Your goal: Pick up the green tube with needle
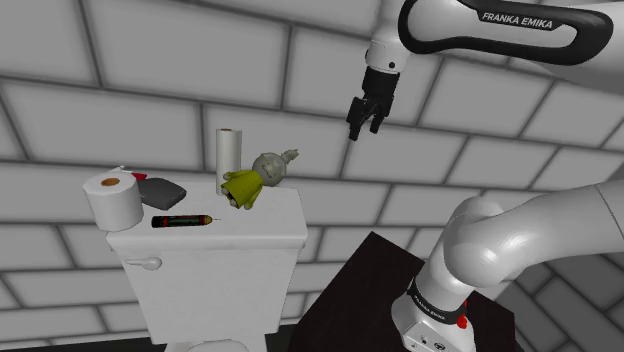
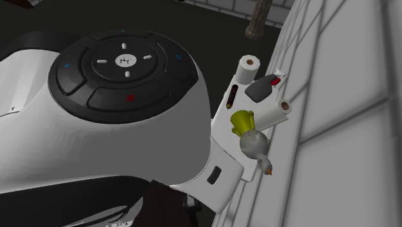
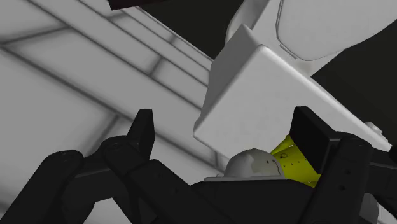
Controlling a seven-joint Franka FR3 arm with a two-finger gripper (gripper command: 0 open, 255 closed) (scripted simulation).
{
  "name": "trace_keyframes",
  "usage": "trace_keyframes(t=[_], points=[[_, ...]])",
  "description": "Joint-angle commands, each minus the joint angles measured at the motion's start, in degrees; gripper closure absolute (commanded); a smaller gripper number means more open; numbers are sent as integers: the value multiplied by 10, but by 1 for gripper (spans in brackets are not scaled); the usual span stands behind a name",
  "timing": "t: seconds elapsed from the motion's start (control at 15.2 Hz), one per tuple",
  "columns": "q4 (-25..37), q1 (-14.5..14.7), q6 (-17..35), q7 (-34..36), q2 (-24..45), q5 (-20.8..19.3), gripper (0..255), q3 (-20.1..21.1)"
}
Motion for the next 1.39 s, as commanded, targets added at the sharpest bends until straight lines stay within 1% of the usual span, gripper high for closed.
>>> trace_keyframes(t=[0.0, 0.33, 0.66, 0.99, 1.32], points=[[0, 0, 0, 0, 0, 0, 0, 0], [12, 28, 76, -47, 91, 7, 0, -5], [40, 56, 140, -96, 187, 18, 0, -7], [81, 81, 192, -144, 283, 32, 0, -2], [134, 102, 230, -192, 378, 45, 0, 9]])
